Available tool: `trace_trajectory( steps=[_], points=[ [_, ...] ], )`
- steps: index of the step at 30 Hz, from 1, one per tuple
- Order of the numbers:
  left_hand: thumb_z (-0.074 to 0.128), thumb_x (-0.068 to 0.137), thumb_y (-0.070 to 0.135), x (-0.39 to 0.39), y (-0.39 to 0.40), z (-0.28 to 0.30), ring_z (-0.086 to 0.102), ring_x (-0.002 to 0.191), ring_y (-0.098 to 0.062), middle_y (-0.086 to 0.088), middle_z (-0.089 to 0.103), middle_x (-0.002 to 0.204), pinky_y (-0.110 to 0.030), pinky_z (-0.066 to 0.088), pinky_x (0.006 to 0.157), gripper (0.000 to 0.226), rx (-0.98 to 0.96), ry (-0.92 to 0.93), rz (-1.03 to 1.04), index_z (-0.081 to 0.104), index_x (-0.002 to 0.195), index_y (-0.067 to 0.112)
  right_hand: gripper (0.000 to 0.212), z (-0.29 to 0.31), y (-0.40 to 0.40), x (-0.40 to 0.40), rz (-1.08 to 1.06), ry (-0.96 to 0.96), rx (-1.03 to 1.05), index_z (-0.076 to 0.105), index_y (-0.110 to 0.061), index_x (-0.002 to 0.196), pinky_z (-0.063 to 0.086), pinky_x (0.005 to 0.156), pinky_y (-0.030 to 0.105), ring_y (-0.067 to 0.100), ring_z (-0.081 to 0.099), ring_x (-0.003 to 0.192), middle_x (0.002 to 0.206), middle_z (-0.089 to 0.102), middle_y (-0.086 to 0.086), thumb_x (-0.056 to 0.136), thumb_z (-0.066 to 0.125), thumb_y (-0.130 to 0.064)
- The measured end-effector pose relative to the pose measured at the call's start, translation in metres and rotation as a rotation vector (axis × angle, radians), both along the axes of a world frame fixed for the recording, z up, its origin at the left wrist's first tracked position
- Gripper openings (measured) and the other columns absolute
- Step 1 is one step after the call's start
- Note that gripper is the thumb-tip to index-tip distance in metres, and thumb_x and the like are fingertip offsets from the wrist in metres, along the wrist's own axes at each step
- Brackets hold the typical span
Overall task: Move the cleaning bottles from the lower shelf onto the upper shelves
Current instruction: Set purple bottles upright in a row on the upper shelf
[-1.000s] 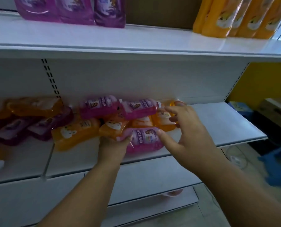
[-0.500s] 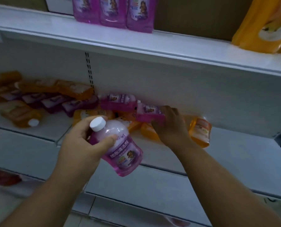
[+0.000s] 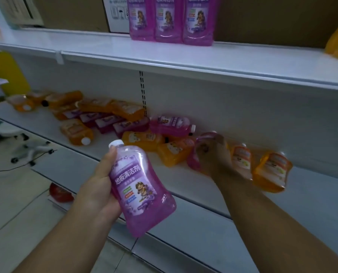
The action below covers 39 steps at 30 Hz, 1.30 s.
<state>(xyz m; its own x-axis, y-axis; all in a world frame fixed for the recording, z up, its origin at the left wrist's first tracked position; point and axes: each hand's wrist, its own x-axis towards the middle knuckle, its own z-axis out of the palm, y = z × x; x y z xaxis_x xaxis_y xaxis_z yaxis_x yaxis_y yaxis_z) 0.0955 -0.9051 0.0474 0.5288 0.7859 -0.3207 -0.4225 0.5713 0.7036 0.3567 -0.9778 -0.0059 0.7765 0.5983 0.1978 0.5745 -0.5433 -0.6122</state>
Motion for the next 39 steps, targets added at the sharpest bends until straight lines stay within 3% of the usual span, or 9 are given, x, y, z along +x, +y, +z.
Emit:
trace_trajectory(
  steps=[3, 6, 10, 16, 21, 24, 26, 32, 39],
  points=[
    [0.070, 0.074, 0.052, 0.002, 0.005, -0.002, 0.072, 0.078, -0.023, -0.006, 0.074, 0.091, -0.048, 0.062, 0.063, 0.047, -0.153, -0.052, -0.112, 0.072, 0.108, 0.018, 0.060, 0.005, -0.001, -0.009, -0.076, 0.051, -0.041, 0.045, -0.015, 0.135, 0.046, 0.095, 0.041, 0.037, 0.046, 0.118, 0.136, 0.038, 0.016, 0.081, 0.068, -0.031],
    [0.071, 0.070, 0.055, 0.000, 0.008, -0.004, 0.070, 0.083, -0.027, -0.011, 0.072, 0.101, -0.053, 0.061, 0.067, 0.068, -0.126, 0.035, -0.161, 0.064, 0.124, 0.014, 0.094, 0.011, 0.005, -0.008, 0.017, 0.243, -0.026, 0.030, -0.017, 0.139, 0.053, 0.074, 0.033, 0.024, 0.056, 0.100, 0.114, 0.052, 0.004, 0.065, 0.087, -0.031],
    [0.078, 0.064, 0.050, -0.017, 0.023, -0.010, 0.073, 0.066, -0.026, -0.013, 0.075, 0.085, -0.046, 0.059, 0.058, 0.056, 0.008, 0.112, -0.167, 0.073, 0.107, 0.014, 0.069, 0.001, 0.014, -0.020, 0.098, 0.172, -0.113, 0.048, -0.017, 0.130, 0.047, 0.059, 0.017, 0.009, 0.056, 0.077, 0.105, 0.062, 0.001, 0.068, 0.078, -0.026],
    [0.075, 0.070, 0.043, -0.058, 0.070, -0.012, 0.071, 0.064, -0.025, -0.016, 0.074, 0.082, -0.043, 0.061, 0.060, 0.033, 0.241, 0.113, -0.286, 0.079, 0.086, 0.016, 0.060, 0.009, 0.000, -0.091, 0.062, 0.913, 0.625, 0.061, -0.013, 0.120, 0.060, 0.074, 0.047, 0.033, 0.070, 0.095, 0.104, 0.072, 0.016, 0.067, 0.083, 0.005],
    [0.073, 0.072, 0.035, -0.079, 0.114, 0.002, 0.071, 0.061, -0.023, -0.013, 0.074, 0.080, -0.037, 0.059, 0.054, 0.044, 0.419, 0.110, -0.336, 0.065, 0.106, 0.007, 0.063, 0.037, -0.003, -0.179, 0.199, 1.268, 1.039, 0.055, -0.002, 0.130, 0.059, 0.074, 0.046, 0.034, 0.069, 0.089, 0.112, 0.065, 0.023, 0.068, 0.067, 0.005],
    [0.072, 0.083, 0.033, -0.087, 0.129, 0.012, 0.073, 0.067, -0.026, -0.014, 0.075, 0.087, -0.038, 0.058, 0.056, 0.033, 0.557, 0.102, -0.393, 0.067, 0.107, 0.012, 0.046, 0.060, -0.006, -0.223, 0.262, 1.336, 1.213, 0.065, -0.003, 0.115, 0.059, 0.068, 0.041, 0.031, 0.071, 0.080, 0.097, 0.070, 0.019, 0.069, 0.066, -0.005],
    [0.071, 0.089, 0.031, -0.089, 0.132, 0.024, 0.074, 0.071, -0.027, -0.013, 0.075, 0.090, -0.036, 0.057, 0.057, 0.022, 0.647, 0.087, -0.420, 0.068, 0.106, 0.017, 0.036, 0.078, -0.012, -0.249, 0.285, 1.274, 1.272, 0.070, -0.005, 0.108, 0.058, 0.066, 0.037, 0.027, 0.072, 0.076, 0.089, 0.072, 0.015, 0.075, 0.076, -0.017],
    [0.077, 0.079, 0.041, -0.081, 0.108, 0.099, 0.075, 0.075, -0.025, -0.004, 0.076, 0.091, -0.038, 0.059, 0.058, 0.027, 0.895, -0.067, -0.509, 0.069, 0.101, 0.028, 0.078, 0.164, -0.037, -0.288, 0.264, 0.608, 1.210, 0.045, -0.021, 0.135, 0.057, 0.069, 0.042, 0.030, 0.071, 0.086, 0.105, 0.070, 0.014, 0.066, 0.083, -0.016],
    [0.074, 0.082, 0.046, -0.059, 0.075, 0.208, 0.076, 0.079, -0.021, 0.000, 0.076, 0.091, -0.035, 0.061, 0.062, 0.031, 1.132, -0.249, -0.497, 0.069, 0.107, 0.027, 0.075, 0.267, -0.072, -0.291, 0.178, 0.070, 1.069, 0.050, -0.043, 0.123, 0.059, 0.073, 0.046, 0.029, 0.069, 0.104, 0.111, 0.068, 0.003, 0.066, 0.090, -0.015]
  ],
)
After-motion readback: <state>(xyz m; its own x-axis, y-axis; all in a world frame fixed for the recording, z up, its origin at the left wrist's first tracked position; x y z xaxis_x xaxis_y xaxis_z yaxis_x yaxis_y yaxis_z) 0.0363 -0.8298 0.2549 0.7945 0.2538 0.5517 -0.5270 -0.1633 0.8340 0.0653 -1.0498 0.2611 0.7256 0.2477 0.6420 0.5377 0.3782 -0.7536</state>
